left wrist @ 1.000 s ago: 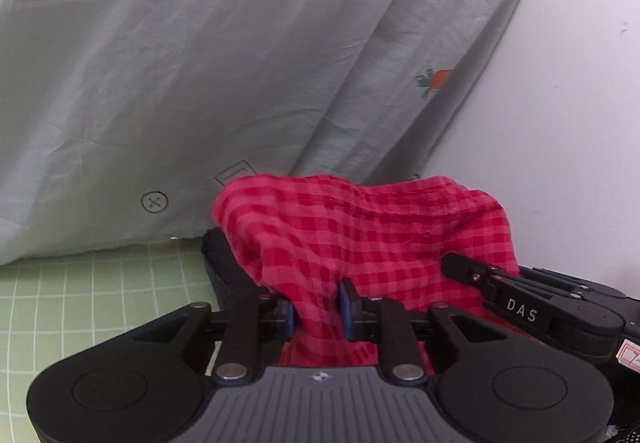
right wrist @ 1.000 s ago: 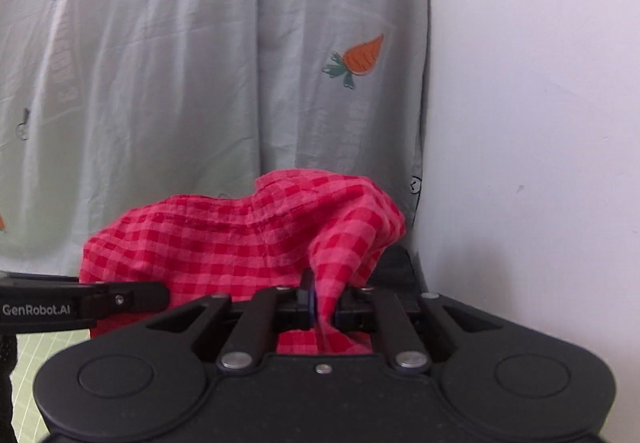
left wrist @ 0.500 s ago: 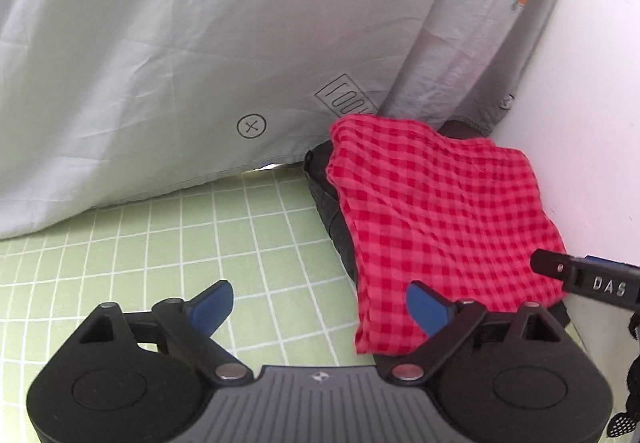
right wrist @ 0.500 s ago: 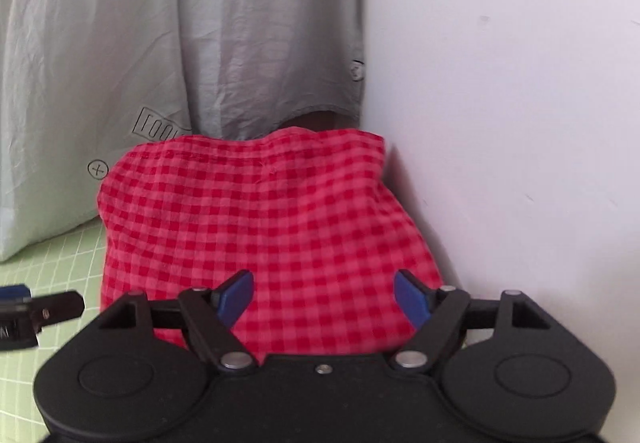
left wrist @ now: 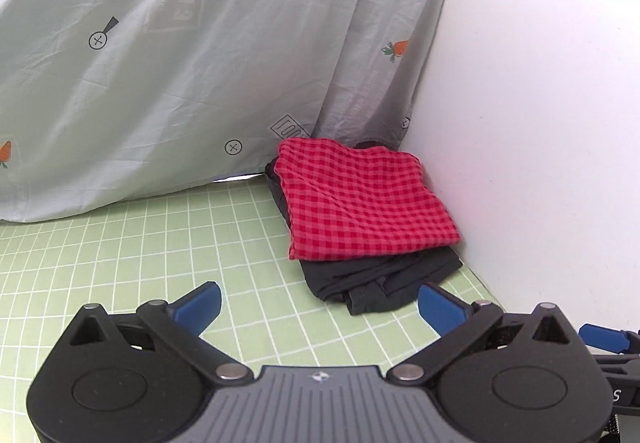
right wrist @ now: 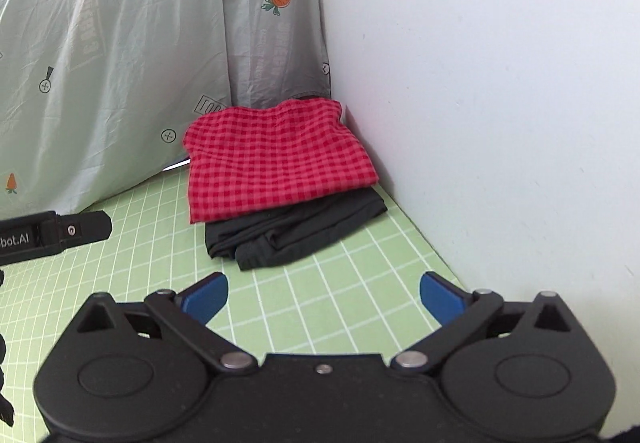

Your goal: Fold clothes

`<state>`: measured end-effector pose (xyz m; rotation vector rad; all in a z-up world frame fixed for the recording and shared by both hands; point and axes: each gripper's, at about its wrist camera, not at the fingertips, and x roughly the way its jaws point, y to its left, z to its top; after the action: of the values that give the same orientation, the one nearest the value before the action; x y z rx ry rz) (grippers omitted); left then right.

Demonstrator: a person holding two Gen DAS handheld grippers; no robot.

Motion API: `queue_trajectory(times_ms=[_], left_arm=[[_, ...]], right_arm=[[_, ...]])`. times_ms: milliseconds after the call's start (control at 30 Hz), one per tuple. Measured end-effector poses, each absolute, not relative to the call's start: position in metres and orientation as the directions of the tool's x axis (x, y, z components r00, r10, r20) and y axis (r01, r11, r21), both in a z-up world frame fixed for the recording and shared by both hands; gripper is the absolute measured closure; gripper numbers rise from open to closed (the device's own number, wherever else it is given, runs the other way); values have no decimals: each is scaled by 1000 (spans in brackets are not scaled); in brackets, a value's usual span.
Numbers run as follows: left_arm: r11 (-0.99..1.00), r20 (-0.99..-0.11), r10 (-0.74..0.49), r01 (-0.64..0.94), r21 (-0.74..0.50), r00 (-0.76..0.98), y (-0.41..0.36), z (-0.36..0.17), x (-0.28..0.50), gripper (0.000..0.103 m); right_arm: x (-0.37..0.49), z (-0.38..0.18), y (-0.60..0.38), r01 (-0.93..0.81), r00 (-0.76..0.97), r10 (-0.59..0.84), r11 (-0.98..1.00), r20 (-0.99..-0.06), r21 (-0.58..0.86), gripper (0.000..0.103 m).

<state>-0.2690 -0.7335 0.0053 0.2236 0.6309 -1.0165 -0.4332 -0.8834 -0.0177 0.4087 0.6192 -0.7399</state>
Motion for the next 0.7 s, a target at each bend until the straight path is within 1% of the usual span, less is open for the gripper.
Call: queue_trajectory(times_ms=[100, 233, 333, 567, 700], left_arm=[[501, -580, -726, 862, -78, 370, -713, 5, -297, 0], [480, -614, -711, 875, -69, 341, -694, -2, -322, 0], [466, -597, -715, 885, -20, 363, -680, -2, -338, 0], [450, -597, -718, 893, -3, 360, -662, -3, -354, 0], [461, -595, -719, 887, -21, 359, -654, -1, -354, 0]], right_arm=[[-453, -19, -871, 729, 561, -499, 675, -661, 110, 0], [-471, -20, -856, 725, 552, -507, 684, -663, 81, 0], [-481, -20, -843, 718, 542, -512, 694, -666, 51, 0], [-500, -19, -830, 728, 534, -514, 684, -671, 55, 0], [-506, -18, -826, 730, 534, -516, 681, -670, 57, 0]])
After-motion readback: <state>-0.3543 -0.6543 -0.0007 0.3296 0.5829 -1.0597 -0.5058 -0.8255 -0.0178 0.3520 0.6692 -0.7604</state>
